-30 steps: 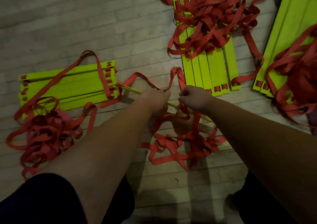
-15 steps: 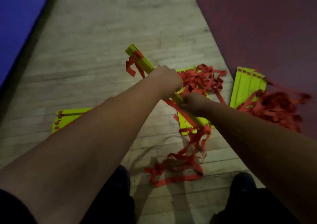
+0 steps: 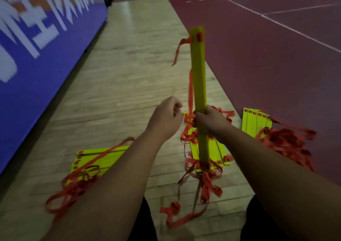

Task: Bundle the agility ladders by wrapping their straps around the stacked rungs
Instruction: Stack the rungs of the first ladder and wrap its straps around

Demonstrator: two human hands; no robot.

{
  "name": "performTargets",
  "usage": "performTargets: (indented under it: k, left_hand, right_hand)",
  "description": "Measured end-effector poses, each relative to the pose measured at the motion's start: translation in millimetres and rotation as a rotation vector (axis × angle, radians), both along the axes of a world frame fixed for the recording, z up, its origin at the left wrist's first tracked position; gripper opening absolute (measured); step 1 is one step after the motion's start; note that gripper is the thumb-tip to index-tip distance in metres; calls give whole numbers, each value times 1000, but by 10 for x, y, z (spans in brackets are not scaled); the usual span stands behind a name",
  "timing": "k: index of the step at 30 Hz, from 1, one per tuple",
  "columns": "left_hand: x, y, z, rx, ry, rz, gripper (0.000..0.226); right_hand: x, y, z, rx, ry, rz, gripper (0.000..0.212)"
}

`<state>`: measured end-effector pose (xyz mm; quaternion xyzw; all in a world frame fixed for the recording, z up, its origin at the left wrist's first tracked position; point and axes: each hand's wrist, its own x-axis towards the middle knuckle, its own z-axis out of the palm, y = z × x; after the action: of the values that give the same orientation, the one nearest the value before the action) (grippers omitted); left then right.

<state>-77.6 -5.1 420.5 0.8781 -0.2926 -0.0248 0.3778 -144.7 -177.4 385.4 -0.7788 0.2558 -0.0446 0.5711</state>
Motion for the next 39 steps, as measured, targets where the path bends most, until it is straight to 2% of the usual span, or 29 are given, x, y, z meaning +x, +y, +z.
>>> performTargets:
  k: [2,3,6,9,11,14,16,18,21,23,28,32,36,39]
  left_hand:
    - [-84,-8,-194,140,398,-26,34]
    - [-109,-19,-290,183,502,-113,41]
    - [-130,-88,-484,138,603,-320,30]
    - [-114,-186,-505,15,732,-350,22]
    - [-117,-246,-505,22,863,-371,15]
    - [-143,-284,-578,154,983,-466,23]
    - [-154,-296,-625,188,1027,-523,17]
    - [-166,-315,-609,234,996,-497,22]
    - [-161,-332,-572,375,903,-507,50]
    - [-156,-314,-547,464,786,-503,60]
    - [-94,-292,-529,431,754,-587,36]
    - [-121,-315,-486,426,668,-638,14]
    - [-194,-386,-514,377,630,-623,11]
    - [-242,-423,-541,337,694,-632,10]
  right_hand:
    - [-23,4,42,52,-31,-51,16]
    - [-6,2,69,92,-63,-67,18]
    - [58,3,203,301,-172,-114,18]
    - [140,-74,235,467,-246,-201,10]
    - [171,-165,225,584,-285,-254,8]
    - [197,-319,193,712,-320,-342,29]
    - [218,-396,166,676,-299,-378,34]
    - [246,-471,119,623,-280,-385,25]
    - [259,-578,60,541,-244,-407,22]
    - [227,-641,25,466,-195,-397,21]
    - [135,-780,-24,392,-118,-397,6]
    - [110,-810,-46,423,-80,-423,16]
    - [117,-785,-76,469,-53,-459,16]
    - [160,-769,-122,532,-15,-466,28]
